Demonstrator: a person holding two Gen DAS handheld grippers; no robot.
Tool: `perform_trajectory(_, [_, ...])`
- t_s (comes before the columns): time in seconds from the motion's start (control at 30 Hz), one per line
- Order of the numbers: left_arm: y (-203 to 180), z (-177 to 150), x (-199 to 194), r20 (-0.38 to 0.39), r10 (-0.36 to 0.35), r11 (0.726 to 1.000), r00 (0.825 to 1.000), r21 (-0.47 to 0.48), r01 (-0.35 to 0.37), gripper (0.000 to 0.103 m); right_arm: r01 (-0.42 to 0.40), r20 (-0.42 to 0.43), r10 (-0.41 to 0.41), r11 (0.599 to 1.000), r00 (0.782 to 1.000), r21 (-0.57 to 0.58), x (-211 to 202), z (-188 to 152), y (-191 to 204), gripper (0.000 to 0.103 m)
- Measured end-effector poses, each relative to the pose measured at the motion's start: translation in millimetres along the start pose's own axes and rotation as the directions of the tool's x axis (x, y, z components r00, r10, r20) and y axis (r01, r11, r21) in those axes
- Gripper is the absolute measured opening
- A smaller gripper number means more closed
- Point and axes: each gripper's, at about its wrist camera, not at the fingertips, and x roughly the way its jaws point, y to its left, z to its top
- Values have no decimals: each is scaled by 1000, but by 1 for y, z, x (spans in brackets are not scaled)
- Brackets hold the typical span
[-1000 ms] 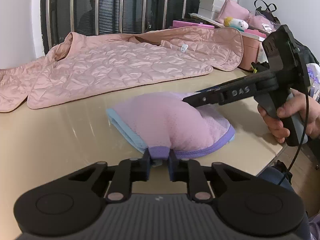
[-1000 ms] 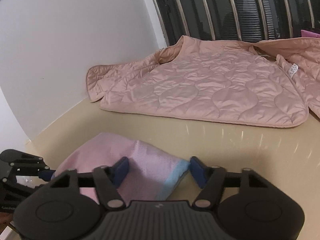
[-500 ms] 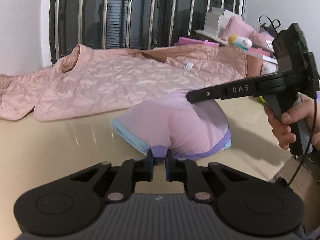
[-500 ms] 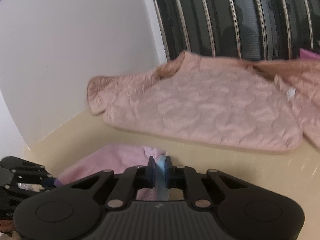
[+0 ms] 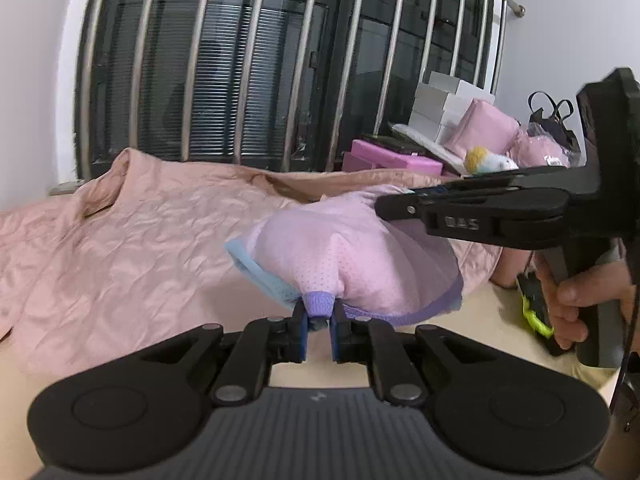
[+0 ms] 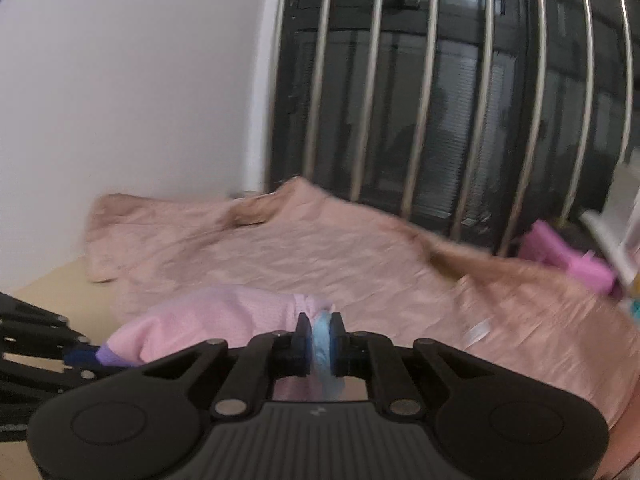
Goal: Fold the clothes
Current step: 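Grasp the folded pink bundle with the left gripper and lift it, then place the folded bundle onto the pink jacket and open the left gripper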
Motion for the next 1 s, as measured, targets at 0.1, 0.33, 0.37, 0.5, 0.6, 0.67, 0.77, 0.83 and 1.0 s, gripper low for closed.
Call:
perform_trajectory(0.1, [-3, 21, 31, -4, -2, 1000, 1000, -4, 2, 9, 71, -7, -71, 997, 997, -33, 27, 15, -12, 8])
perform_trajectory(0.33, [9, 67, 124, -8, 25, 1000, 1000, -16, -25, 9, 139, -53, -142, 988, 988, -62, 111, 51, -53, 8])
perform_trajectory(0.37, [13, 73, 138, -9, 29, 999, 1000, -24, -29, 9, 138, -68, -142, 989, 988, -57, 126, 56, -62, 8])
perform_trajectory(0.5, [24, 91, 195, -31, 31, 999, 999, -12, -31, 9, 149, -121, -152, 988, 981, -34, 190, 69, -98, 8])
perform_trajectory(0.6, [40, 94, 239, -89, 14, 998, 996, -60, -20, 9, 155, -162, -155, 988, 975, -9, 233, 64, -118, 8])
perform_trajectory(0.67, [47, 87, 262, -139, -1, 995, 990, -96, -13, 10, 155, -194, -151, 988, 969, 6, 259, 55, -128, 8])
perform_trajectory(0.77, [50, 71, 270, -193, 8, 996, 981, -87, -25, 16, 182, -259, -173, 983, 950, 13, 288, 31, -136, 12])
perform_trajectory(0.83, [51, 63, 263, -205, -7, 998, 979, -68, -7, 26, 227, -285, -214, 974, 934, 13, 290, 21, -141, 19])
perform_trajectory(1.0, [53, 65, 220, -187, -35, 999, 982, -46, 27, 45, 271, -186, -241, 950, 952, 155, 244, 29, -160, 49])
